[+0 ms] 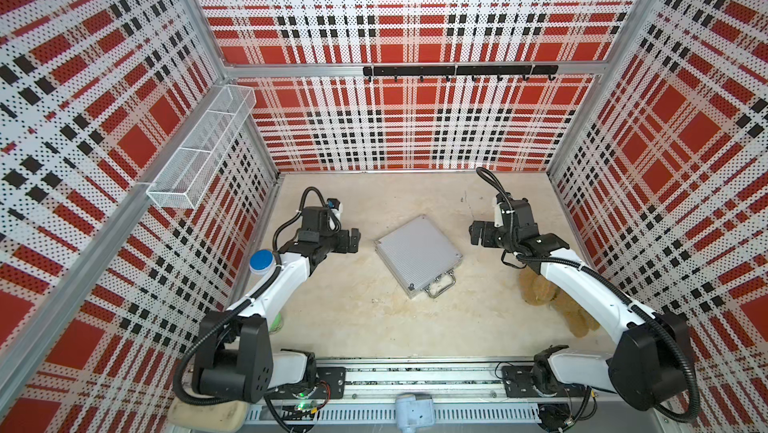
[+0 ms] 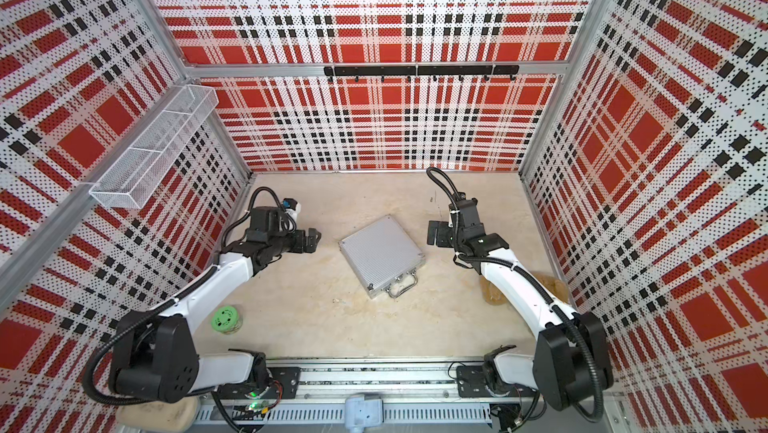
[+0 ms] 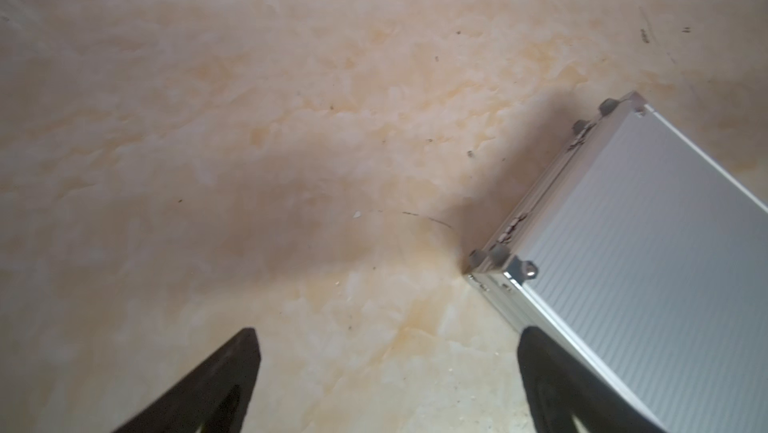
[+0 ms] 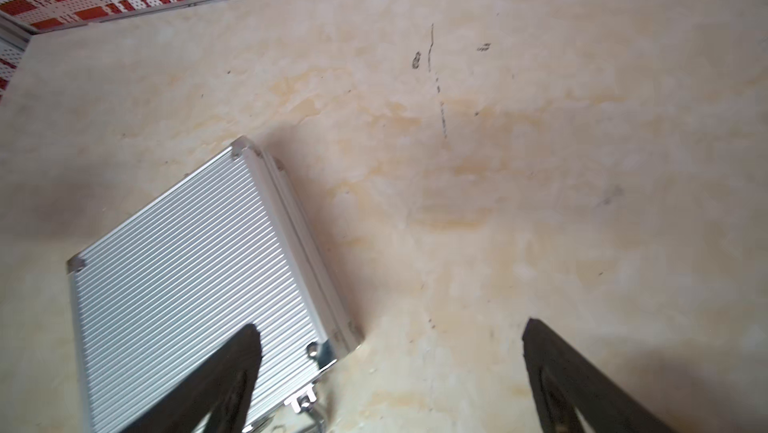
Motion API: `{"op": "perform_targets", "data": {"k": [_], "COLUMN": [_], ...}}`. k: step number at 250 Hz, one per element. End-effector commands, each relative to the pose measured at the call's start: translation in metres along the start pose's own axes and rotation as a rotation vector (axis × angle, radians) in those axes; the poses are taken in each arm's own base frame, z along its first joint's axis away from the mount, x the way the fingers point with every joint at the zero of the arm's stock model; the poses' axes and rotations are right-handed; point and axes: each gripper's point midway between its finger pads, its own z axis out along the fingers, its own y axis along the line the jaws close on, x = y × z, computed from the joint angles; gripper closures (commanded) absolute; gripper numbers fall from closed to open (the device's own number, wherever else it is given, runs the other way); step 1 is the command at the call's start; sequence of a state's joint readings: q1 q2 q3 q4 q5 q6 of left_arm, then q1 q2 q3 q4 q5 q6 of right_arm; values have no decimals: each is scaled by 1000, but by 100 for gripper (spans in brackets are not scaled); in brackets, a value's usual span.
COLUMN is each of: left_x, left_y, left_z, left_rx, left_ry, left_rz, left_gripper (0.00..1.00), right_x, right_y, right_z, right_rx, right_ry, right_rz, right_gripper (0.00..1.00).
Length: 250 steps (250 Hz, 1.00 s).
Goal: Close the poker set cases
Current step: Reset both arms
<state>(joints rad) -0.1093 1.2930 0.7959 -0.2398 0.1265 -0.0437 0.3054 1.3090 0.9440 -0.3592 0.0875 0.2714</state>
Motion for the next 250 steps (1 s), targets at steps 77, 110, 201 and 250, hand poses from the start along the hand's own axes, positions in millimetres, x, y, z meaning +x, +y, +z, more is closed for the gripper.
{"op": "perform_targets", "data": {"k": [77,110,201,250], "left_x": [-9,-8,-19,-7], "left_y": [52,51,49,57], "left_z": [-26,-21,10,25], "left_rx": [-206,-210,-231,-268], "left_ry": [-380,-447,-543,-541], "left_rz": [68,90,107,93], "left_gripper": [1,1,1,1], "right_x": [-11,4,12,19], "right_y": [-89,-98,-104,-104], "right_z": [34,45,52,50], "right_rx": [180,192,161,158], "right_ry": [-354,-347,-472,-509], "right_rz": [-128,-153,-185,-190], "right_gripper": [0,0,0,0]}}
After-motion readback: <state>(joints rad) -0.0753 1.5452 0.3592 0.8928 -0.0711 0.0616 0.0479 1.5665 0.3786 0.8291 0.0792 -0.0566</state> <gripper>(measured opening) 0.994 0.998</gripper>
